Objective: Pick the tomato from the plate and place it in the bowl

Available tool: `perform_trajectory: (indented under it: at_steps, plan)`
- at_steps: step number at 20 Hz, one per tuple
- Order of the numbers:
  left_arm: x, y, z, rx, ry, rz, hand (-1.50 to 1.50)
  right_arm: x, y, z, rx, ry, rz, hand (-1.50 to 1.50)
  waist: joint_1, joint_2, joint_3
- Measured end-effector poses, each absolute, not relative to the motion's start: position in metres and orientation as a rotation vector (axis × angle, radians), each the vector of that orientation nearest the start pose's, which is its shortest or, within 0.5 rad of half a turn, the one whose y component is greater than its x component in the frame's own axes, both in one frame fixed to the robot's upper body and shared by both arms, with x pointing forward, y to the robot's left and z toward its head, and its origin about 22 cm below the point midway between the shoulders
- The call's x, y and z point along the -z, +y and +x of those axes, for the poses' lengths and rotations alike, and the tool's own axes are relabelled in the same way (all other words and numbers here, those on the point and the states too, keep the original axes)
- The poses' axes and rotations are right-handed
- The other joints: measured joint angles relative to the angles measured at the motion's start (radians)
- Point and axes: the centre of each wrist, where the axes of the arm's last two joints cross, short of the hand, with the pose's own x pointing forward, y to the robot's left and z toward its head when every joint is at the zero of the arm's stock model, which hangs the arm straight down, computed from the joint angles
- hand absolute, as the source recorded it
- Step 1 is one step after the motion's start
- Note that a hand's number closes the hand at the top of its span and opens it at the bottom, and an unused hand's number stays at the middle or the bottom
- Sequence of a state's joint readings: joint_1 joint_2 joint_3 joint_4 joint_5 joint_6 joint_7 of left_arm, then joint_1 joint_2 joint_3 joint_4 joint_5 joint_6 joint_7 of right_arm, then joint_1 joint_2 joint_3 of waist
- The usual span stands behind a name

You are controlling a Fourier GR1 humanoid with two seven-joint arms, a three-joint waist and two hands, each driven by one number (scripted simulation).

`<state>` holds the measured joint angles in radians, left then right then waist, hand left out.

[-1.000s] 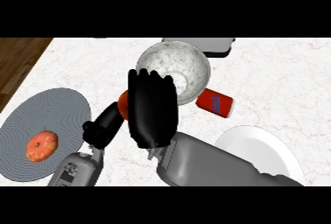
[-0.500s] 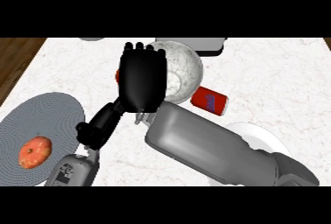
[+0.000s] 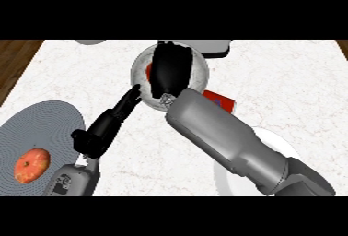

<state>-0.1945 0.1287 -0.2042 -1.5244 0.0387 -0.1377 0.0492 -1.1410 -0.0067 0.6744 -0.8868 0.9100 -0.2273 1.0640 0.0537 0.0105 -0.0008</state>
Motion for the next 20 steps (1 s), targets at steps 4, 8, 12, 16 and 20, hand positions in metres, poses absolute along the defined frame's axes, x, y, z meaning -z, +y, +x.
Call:
perform_trajectory:
  at_steps: [4,8,12,16,20]
  plan:
    - [-0.037,0.188,0.277,0.425,-1.608,-0.216,0.00,-0.133,0.008,0.378,-0.822,-1.254,-1.122,-1.50,0.002,0.003,0.001]
    - [-0.039,0.191,0.275,0.424,-1.605,-0.216,0.00,-0.119,0.000,0.384,-0.804,-1.276,-0.998,-1.50,0.001,0.002,0.001]
    - [-0.038,0.188,0.273,0.414,-1.598,-0.206,0.00,-0.125,-0.002,0.395,-0.738,-1.364,-0.959,-1.50,-0.005,0.001,0.001]
    - [-0.038,0.193,0.270,0.407,-1.598,-0.198,0.00,-0.131,-0.007,0.403,-0.589,-1.452,-0.948,-1.50,-0.014,-0.002,0.001]
    - [-0.037,0.197,0.271,0.391,-1.594,-0.186,0.00,-0.137,-0.015,0.406,-0.408,-1.510,-0.928,-1.50,-0.033,-0.006,0.001]
